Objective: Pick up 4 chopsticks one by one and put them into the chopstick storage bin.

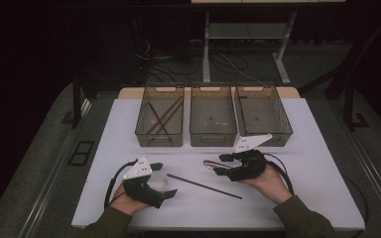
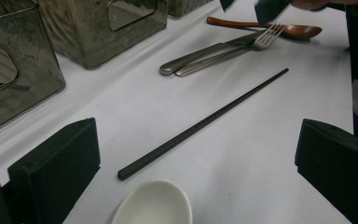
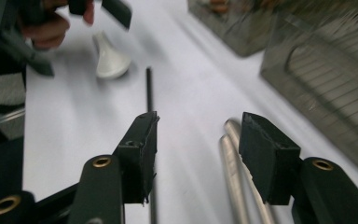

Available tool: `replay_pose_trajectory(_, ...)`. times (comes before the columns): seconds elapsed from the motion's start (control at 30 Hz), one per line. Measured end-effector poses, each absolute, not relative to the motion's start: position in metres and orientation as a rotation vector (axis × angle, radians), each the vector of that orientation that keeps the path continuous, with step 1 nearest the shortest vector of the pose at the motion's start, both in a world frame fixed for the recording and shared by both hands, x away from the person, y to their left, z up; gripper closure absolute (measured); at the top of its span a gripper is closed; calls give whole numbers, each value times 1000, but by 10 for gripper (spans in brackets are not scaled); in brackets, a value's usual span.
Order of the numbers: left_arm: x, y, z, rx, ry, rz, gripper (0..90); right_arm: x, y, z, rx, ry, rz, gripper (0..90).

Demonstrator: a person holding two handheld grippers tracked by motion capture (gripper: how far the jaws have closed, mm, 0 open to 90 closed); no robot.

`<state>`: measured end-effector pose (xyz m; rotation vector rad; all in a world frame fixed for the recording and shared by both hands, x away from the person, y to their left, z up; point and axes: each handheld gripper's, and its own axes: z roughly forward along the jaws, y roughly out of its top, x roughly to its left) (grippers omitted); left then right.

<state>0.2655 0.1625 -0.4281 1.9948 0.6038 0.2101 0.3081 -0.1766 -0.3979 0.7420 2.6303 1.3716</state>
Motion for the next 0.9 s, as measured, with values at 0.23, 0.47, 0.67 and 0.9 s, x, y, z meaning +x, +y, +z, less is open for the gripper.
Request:
replay_pose_trajectory(0.23,265,163,-428,1999,604,208,0,293,-169,-414,705,2700,1313,599)
replay_pose_trajectory(0.47,266,163,-428,1999,604,208,0,288,-155,-428,674,2776,1251,711)
replay_pose_trajectory(0.67,265,163,-428,1997,600,206,0,289,-145,-439,632,2825,1177,769)
replay_pose_trajectory(0.9,265,163,-428,1998,596,206,0,291,-138,-443,608,2813,1173,776)
